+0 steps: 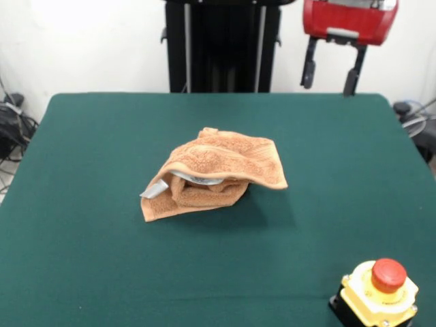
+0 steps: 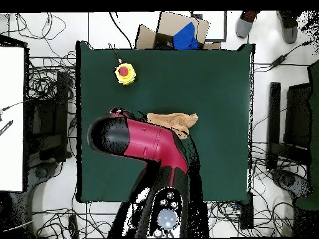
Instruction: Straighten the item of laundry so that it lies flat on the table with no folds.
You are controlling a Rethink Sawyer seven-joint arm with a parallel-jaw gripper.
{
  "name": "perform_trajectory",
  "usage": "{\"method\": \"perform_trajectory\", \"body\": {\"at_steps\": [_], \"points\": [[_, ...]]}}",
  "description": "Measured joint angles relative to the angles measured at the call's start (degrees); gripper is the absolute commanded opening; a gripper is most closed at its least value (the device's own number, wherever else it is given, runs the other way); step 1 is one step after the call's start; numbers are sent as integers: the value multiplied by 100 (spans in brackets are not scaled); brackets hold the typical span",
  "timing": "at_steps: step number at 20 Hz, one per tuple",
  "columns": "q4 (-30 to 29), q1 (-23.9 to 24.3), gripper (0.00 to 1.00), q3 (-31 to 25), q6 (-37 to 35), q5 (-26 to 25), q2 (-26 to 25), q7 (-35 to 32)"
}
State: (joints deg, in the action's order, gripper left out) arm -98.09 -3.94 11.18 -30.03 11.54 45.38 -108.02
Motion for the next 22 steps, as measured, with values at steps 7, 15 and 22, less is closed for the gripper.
{"method": "perform_trajectory", "body": {"at_steps": [7, 15, 22], "points": [[244, -38, 100, 154, 4, 224, -326, -22], [661, -207, 100, 467, 2, 550, -771, -248], [1034, -408, 100, 759, 19, 824, -1166, -609]]}}
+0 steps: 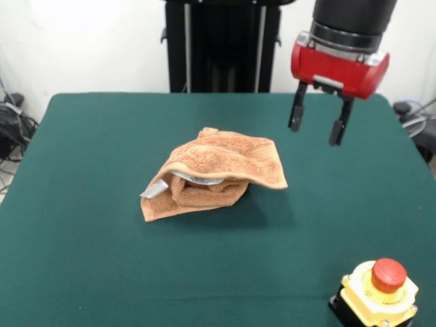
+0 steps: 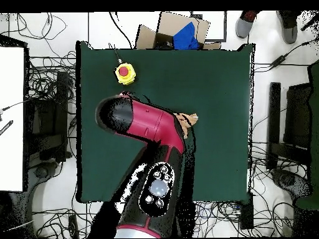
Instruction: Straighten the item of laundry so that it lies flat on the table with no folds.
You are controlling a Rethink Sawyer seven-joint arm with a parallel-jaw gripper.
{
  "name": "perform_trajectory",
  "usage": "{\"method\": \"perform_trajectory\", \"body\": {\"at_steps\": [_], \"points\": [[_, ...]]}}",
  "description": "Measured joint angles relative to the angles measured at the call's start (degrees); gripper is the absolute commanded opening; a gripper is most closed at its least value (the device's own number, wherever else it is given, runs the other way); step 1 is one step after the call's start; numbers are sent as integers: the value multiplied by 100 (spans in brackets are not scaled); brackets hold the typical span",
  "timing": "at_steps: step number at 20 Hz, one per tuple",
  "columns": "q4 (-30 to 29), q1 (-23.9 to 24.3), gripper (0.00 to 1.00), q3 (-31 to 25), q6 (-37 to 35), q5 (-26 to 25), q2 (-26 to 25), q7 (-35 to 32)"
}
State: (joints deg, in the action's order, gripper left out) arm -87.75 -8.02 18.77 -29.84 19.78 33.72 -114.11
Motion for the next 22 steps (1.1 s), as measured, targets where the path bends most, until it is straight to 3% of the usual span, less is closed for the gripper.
{"method": "perform_trajectory", "body": {"at_steps": [8, 22], "points": [[355, -267, 100, 402, 5, 275, -435, -557], [660, -665, 100, 1297, -8, 293, -824, -1160]]}}
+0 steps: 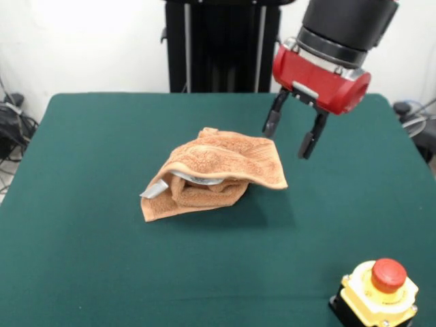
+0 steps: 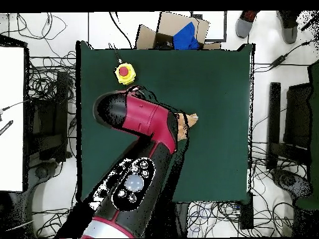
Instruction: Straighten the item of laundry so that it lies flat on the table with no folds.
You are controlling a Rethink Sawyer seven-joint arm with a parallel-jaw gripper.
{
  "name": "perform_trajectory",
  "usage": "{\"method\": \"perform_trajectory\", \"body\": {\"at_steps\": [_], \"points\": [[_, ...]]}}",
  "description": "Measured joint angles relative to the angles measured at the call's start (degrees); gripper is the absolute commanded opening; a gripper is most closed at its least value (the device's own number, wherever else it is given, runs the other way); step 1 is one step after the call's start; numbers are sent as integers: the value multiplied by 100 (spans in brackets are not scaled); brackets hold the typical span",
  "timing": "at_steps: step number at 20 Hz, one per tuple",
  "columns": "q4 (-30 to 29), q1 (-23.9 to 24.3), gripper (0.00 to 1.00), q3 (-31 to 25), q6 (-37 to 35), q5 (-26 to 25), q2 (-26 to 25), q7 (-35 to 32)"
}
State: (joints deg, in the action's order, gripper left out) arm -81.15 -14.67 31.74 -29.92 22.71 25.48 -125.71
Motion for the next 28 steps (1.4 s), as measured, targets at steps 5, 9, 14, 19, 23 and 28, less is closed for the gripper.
{"method": "perform_trajectory", "body": {"at_steps": [5, 9, 14, 19, 23, 28], "points": [[122, -78, 100, 280, -79, 2, -109, -139], [131, -91, 100, 407, -79, 2, -219, -178], [132, -91, 100, 473, -67, 5, -408, -199], [128, -83, 100, 472, 60, 46, -565, -199], [109, -52, 100, 472, 272, 95, -645, -199], [87, -3, 100, 472, 566, 183, -738, -199]]}}
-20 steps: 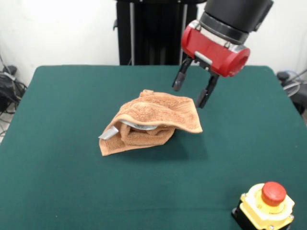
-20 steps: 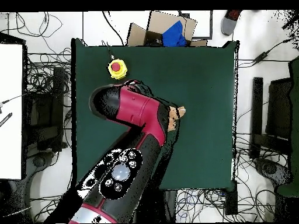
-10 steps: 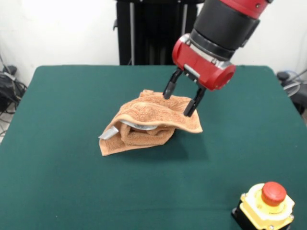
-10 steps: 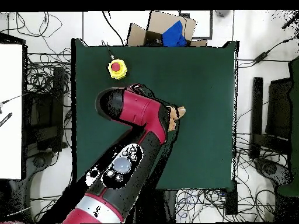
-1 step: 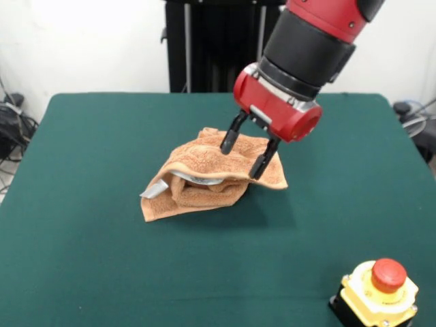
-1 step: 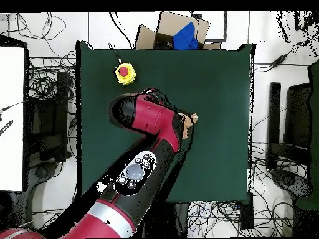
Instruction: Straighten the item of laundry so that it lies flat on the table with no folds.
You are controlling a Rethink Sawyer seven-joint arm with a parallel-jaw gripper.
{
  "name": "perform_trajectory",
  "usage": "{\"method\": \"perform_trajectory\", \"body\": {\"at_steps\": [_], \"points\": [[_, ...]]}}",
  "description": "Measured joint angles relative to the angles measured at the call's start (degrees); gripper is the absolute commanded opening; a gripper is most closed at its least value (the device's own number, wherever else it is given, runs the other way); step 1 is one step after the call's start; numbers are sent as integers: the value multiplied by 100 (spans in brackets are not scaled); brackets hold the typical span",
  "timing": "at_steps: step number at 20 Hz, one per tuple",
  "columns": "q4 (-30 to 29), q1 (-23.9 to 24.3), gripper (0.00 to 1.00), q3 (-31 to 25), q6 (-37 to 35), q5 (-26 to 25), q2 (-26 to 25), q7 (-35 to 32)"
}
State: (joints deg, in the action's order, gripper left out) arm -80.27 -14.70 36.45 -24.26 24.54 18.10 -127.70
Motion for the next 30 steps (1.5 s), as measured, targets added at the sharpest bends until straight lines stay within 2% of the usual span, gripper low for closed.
{"method": "perform_trajectory", "body": {"at_steps": [30], "points": [[-47, 84, 100, -27, 242, 233, -258, 0]]}}
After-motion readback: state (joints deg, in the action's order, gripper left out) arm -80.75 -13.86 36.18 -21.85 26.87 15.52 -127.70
